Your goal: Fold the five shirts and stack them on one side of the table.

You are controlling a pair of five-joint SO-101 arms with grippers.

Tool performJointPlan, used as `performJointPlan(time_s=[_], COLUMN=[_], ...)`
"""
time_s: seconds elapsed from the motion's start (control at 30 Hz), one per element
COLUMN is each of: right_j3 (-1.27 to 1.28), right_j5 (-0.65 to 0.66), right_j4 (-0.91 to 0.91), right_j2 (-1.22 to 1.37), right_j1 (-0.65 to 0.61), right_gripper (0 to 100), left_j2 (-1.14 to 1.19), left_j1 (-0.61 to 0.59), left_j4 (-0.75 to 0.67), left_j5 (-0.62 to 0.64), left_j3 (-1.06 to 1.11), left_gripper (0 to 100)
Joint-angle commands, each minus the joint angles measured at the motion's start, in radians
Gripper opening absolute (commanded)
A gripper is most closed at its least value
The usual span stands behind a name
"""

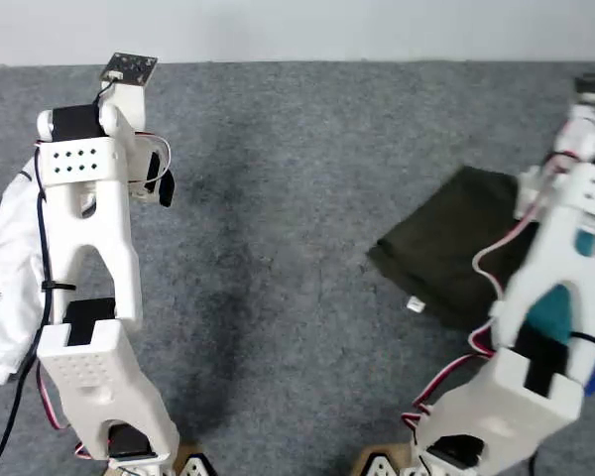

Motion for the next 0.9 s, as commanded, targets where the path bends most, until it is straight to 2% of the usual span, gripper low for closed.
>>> performJointPlan(time_s=[0.0, 0.17, 0.5, 0.77, 0.87], right_j3=[-0.044, -0.041, -0.040, -0.044, -0.046], right_j5=[0.031, 0.032, 0.028, 0.026, 0.012], right_j4=[-0.031, -0.117, -0.228, -0.202, -0.137], right_j2=[-0.056, -0.054, 0.045, 0.088, 0.074], right_j1=[0.113, 0.240, 0.409, 0.447, 0.446], right_gripper=[0.9, 0.9, 0.9, 1.3, 10.1], left_j2=[-0.061, -0.061, -0.061, -0.060, -0.069], left_j1=[0.009, 0.009, 0.009, 0.005, 0.002], left_j4=[0.015, 0.015, 0.015, 0.015, 0.015], left_j5=[-0.009, -0.009, -0.009, -0.009, -0.008], left_j3=[-0.005, -0.005, -0.005, -0.005, -0.005], left_gripper=[17, 17, 17, 17, 17])
